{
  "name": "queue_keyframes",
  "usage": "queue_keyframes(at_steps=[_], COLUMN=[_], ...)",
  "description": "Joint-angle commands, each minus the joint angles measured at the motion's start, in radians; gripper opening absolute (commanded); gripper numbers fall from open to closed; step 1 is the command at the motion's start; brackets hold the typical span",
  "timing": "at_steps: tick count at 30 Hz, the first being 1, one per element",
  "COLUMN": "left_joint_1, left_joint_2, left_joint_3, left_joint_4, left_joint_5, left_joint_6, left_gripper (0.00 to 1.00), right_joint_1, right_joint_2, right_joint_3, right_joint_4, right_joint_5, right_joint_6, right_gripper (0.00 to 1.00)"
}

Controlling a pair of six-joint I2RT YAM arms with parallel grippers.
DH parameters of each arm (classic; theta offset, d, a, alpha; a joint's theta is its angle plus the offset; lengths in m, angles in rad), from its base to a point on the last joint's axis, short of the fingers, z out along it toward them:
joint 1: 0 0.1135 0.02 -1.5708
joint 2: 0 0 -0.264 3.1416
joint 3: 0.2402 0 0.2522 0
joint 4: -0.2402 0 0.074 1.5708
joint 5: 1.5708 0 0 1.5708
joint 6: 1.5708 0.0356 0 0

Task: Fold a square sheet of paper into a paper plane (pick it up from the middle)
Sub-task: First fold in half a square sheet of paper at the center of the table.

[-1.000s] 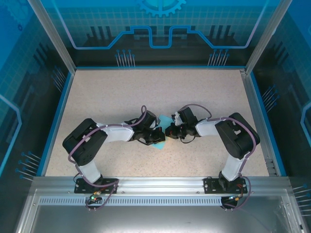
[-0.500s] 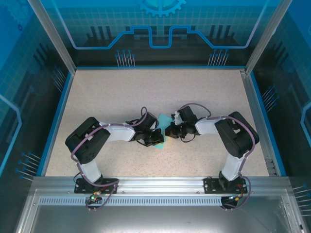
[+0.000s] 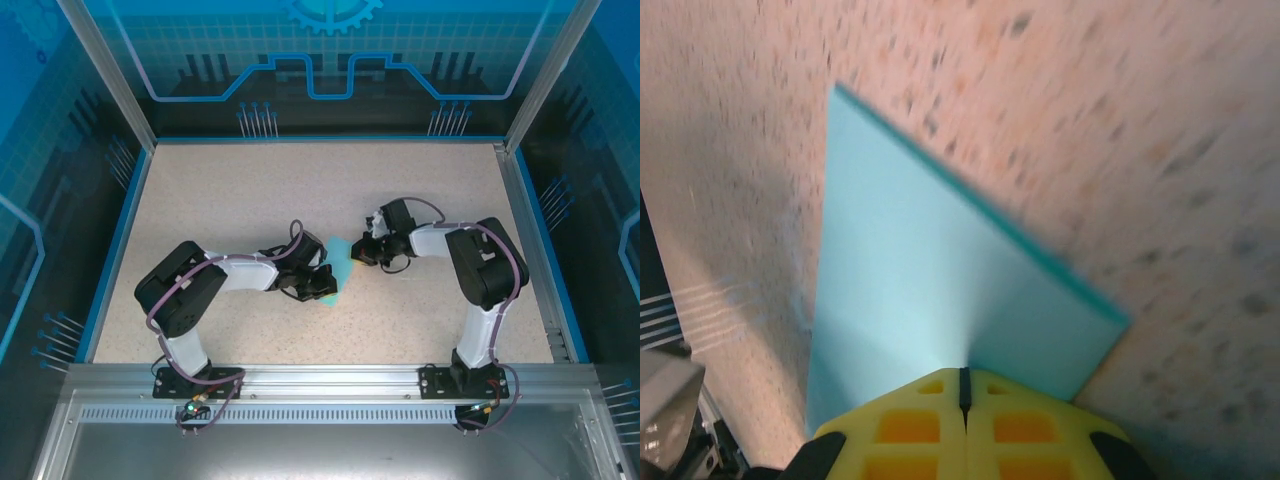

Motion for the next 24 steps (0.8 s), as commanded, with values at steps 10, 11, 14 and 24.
queue_keyframes(at_steps=[10, 11, 14, 24], left_joint_1=[-0.008, -0.008, -0.008, -0.009], left_joint_2=[0.054, 0.058, 0.059, 0.047], left_joint_3=[0.009, 0.010, 0.015, 0.035], left_joint_4=[-0.170, -0.172, -0.168, -0.172], left_joint_5=[-0.015, -0.015, -0.013, -0.013], left_joint_6=[0.022, 0.022, 0.026, 0.040], left_gripper=[0.00, 0.00, 0.00, 0.00], right_joint_1=[-0.075, -0.074, -0.053, 0.107], right_joint_2=[-0.004, -0.017, -0.098, -0.136], right_joint_3=[0.107, 0.107, 0.055, -0.091], right_joint_4=[-0.096, -0.097, -0.052, 0.062], right_joint_5=[0.198, 0.199, 0.180, 0.072], right_joint_6=[-0.031, -0.026, -0.009, 0.088], right_gripper=[0.00, 0.00, 0.00, 0.00])
